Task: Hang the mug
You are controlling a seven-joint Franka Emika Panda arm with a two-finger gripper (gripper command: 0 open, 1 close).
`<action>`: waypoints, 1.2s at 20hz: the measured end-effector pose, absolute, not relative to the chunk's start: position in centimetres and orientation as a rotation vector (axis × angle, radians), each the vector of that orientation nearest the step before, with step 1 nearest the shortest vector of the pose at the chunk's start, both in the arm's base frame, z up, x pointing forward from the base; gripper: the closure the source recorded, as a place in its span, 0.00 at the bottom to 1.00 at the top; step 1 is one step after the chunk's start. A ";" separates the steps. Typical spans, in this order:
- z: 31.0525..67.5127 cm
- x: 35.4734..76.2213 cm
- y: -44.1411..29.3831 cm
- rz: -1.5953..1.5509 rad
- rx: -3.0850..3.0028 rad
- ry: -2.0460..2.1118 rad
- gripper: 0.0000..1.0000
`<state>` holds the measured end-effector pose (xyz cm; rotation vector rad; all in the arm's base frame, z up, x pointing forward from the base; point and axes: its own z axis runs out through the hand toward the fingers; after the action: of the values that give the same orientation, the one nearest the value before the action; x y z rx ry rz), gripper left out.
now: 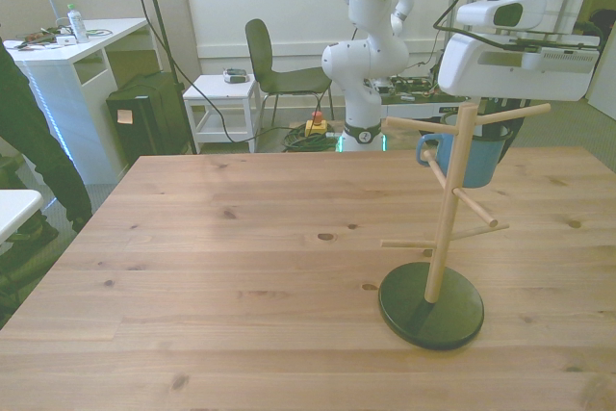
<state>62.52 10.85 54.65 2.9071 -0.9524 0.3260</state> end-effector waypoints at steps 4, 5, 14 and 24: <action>54.4 62.9 11.4 0.314 2.909 -0.919 0.00; 54.3 62.9 11.5 0.310 2.907 -0.913 0.00; 53.2 63.0 10.5 0.293 2.884 -0.924 0.00; 54.2 63.2 10.6 0.321 2.895 -0.933 0.00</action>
<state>63.16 10.60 54.16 2.8945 -0.9328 0.3211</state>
